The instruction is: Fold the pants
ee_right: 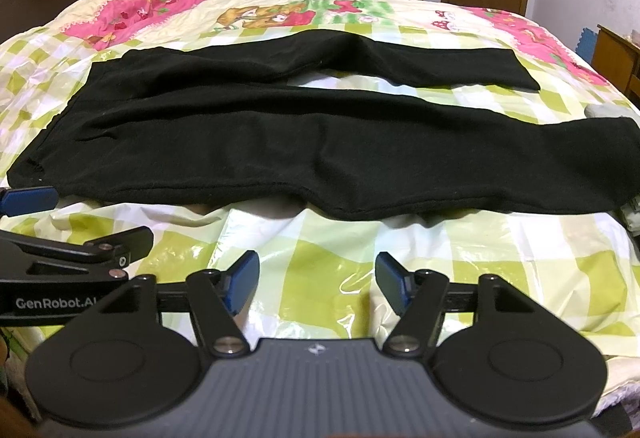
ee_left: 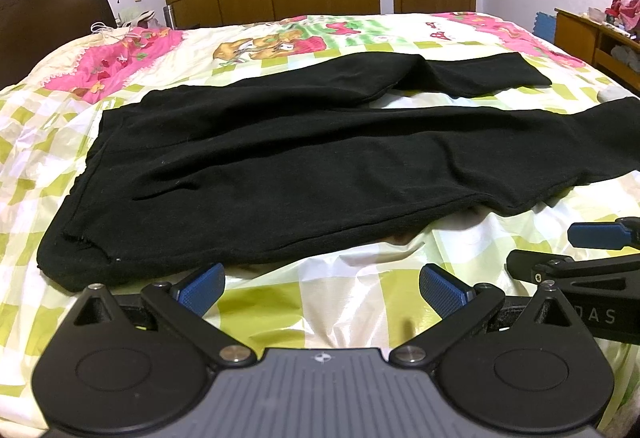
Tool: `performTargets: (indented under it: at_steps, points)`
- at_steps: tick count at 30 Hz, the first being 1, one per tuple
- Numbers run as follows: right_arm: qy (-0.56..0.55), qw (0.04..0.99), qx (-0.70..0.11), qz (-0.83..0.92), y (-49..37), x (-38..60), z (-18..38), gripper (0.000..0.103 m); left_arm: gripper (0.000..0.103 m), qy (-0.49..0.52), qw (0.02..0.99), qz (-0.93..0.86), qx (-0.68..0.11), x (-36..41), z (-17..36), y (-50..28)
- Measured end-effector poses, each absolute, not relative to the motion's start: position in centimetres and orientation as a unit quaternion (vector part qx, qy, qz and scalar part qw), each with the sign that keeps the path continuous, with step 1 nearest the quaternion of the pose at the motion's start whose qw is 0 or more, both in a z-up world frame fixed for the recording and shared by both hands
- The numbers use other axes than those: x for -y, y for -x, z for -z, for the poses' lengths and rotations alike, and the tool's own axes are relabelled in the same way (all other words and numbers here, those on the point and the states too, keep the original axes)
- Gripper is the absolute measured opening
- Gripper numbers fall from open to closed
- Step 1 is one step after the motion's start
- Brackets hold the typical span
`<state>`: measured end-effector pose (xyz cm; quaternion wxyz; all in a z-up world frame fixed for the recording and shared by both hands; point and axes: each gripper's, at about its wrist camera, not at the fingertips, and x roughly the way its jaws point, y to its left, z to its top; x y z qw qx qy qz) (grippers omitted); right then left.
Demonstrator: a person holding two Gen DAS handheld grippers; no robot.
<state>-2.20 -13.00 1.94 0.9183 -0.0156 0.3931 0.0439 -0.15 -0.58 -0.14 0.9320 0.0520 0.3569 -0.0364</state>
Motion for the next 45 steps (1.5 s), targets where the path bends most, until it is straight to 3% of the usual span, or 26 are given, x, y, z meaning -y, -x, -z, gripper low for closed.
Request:
performTargets:
  at_steps: [45]
  points:
    - [0.026, 0.916, -0.396, -0.061, 0.9, 11.7, -2.7, 0.056, 0.103, -0.029, 0.936, 0.034, -0.348, -1.5, -0.4, -0.5]
